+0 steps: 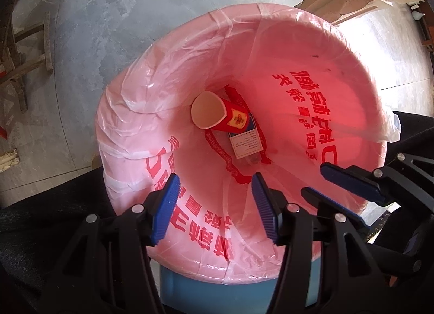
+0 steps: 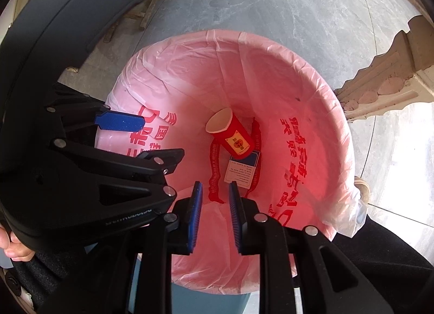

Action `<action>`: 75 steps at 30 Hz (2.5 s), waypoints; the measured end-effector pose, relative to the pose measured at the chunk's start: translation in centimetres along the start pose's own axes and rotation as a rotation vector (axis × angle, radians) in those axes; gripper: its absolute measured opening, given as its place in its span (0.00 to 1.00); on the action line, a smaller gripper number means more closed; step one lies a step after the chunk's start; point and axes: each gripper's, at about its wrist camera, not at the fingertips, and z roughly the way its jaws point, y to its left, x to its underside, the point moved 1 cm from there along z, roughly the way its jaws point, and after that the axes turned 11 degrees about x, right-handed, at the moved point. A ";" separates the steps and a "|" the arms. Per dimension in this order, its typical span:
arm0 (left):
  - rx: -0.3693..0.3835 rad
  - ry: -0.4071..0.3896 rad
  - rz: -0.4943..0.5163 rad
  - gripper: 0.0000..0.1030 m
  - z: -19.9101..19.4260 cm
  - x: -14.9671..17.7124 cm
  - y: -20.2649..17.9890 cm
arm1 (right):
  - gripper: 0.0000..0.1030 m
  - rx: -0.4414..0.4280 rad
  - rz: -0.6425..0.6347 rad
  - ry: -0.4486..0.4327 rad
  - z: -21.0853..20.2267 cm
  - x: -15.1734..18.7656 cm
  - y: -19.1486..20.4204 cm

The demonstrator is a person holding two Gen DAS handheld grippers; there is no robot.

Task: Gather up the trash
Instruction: 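Open the left tool while the right tool opens, dropping box and cup into the bin, then move both tools back over the table toward the remaining trash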

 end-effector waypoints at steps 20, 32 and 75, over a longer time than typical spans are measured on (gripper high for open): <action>-0.108 -0.471 0.242 0.81 -29.0 6.1 -4.1 | 0.78 0.003 -0.050 -0.523 -28.0 2.1 -3.6; -0.161 -0.540 0.406 0.83 -46.5 2.1 -7.3 | 0.84 0.128 -0.210 -0.736 -45.6 -2.3 -7.3; -0.191 -0.126 0.379 0.84 -34.4 -16.6 -1.6 | 0.86 0.158 -0.564 -0.376 -36.0 -17.6 -14.0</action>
